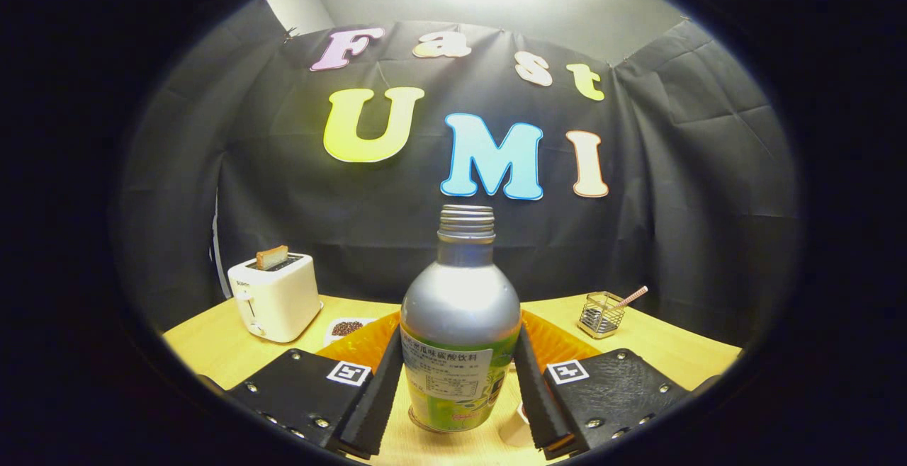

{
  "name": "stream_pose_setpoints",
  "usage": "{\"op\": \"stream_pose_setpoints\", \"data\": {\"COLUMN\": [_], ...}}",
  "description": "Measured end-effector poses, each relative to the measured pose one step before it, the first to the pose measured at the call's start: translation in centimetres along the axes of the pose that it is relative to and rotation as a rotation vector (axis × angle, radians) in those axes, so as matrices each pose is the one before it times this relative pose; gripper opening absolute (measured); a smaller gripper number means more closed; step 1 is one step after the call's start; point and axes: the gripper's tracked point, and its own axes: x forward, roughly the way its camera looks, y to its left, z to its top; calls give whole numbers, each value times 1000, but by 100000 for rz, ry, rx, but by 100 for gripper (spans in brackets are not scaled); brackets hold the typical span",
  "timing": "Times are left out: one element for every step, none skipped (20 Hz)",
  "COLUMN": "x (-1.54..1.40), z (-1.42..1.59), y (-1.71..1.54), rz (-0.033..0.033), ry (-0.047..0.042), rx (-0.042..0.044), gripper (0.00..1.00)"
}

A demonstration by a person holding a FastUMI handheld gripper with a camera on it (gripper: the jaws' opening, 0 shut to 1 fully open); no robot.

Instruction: Take the bottle from table, then pour the juice into the cup, finally place the bottle on the coaster

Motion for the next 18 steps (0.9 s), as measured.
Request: {"op": "stream_pose_setpoints", "data": {"x": [245, 328, 566, 367, 398, 478, 1107, 512, 385, 450, 511, 420, -182, 322, 252, 233, 177, 96], "z": [-333, -331, -539, -634, -727, -776, -924, -649, -686, -656, -634, -601, -414, -410, -380, -275, -439, -212], "y": [411, 607, 261, 216, 393, 503, 421, 301, -142, -147, -125, -164, -314, -76, -13, -105, -153, 3], "rz": [211, 839, 21, -103, 797, 610, 635, 522, -324, -597, -307, -174, -70, 202, 207, -106, -170, 410], "ry": [-738, -572, -12, 241, 996, 1423, 993, 884, 922, 972, 517, 824, 593, 385, 57, 174, 104, 25], "rx": [-107, -497, -1504, -1874, -1133, -354, 329, 198, 55, -183, -109, 390, 872, 1098, 852, 627, 546, 787], "gripper": [76, 76, 76, 76, 76, 76, 76, 76, 76, 76, 76, 76, 76, 76, 76, 76, 76, 76]}}
